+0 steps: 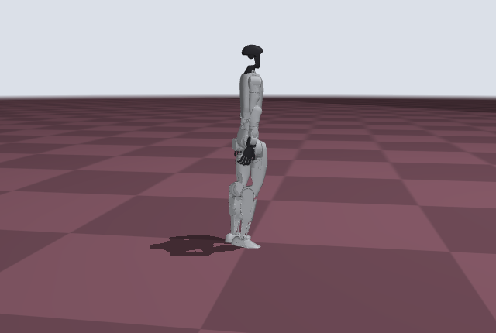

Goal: In place motions

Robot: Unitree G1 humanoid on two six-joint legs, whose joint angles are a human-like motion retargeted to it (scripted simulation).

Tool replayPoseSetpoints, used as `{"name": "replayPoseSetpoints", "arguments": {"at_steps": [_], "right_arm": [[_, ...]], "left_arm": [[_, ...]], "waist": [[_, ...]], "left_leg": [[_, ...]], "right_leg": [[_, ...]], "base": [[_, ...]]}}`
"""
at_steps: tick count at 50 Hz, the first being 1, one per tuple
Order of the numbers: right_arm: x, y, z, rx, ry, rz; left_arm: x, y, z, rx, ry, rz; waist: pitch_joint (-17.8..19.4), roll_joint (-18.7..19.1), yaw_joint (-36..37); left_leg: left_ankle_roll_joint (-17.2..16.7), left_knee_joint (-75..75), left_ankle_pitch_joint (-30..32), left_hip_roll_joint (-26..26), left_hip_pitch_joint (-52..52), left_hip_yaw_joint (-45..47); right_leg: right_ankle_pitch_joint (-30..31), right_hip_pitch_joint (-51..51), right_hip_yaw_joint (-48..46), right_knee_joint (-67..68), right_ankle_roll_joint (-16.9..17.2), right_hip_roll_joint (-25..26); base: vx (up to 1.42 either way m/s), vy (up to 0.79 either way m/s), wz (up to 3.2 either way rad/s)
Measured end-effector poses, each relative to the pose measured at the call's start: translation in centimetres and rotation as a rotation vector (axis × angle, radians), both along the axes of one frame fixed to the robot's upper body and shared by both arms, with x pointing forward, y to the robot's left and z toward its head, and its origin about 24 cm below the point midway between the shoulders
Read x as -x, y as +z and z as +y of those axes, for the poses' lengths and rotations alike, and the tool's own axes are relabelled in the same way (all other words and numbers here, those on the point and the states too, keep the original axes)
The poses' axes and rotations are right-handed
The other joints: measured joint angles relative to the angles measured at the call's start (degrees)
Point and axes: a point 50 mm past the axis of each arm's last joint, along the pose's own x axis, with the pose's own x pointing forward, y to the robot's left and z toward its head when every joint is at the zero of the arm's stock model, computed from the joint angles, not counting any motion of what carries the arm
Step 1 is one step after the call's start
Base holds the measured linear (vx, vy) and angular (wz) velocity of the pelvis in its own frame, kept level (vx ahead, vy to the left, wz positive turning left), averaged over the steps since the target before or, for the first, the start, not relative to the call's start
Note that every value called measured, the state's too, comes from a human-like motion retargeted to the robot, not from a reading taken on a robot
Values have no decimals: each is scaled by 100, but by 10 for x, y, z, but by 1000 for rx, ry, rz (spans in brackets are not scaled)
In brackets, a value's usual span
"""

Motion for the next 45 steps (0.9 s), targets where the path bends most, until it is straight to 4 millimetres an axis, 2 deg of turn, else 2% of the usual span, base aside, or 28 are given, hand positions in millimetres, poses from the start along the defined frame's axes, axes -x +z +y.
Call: {"name": "replayPoseSetpoints", "arguments": {"at_steps": [4, 11, 19, 35, 41, 45], "right_arm": [[-9, -1, 0, 20, 43, -26], [-10, -1, 3, -10, -17, -27], [-3, 0, 1, -1, -27, -5], [-3, 0, 4, -14, -18, -3], [0, 0, 5, -5, -25, 1], [5, 0, 6, -6, -48, 15]], "left_arm": [[-1, 0, 4, -43, -80, 6], [-8, -1, 2, -5, -184, -13], [-10, -1, -3, 22, -163, -19], [2, 1, 4, 4, -138, 20], [-2, 0, 6, 7, -133, -1], [-12, -1, 8, -4, -135, -31]], "waist": [[-10, -25, 317], [52, -52, 382], [58, -55, 391], [11, -94, 435], [-6, -73, 580], [1, -76, 792]], "left_leg": [[-12, 9, -50, 54, 19, 305], [8, 17, -32, 29, 32, 330], [31, -10, -25, 8, 42, 340], [51, -32, -101, 2, 84, 440], [14, -25, -130, 32, 55, 402], [-22, 42, -88, 79, -65, 366]], "right_leg": [[-20, -23, 359, 43, 21, 25], [-12, 15, 369, 32, 15, 19], [-18, 16, 367, 59, 41, -11], [35, -46, 533, 75, 6, 41], [58, -88, 608, 90, 0, 101], [22, -45, 582, 74, 47, 123]], "base": [[3, 1, -68], [0, 0, 0], [1, 0, -2], [3, -1, -10], [3, -2, -6], [3, -9, 4]]}}
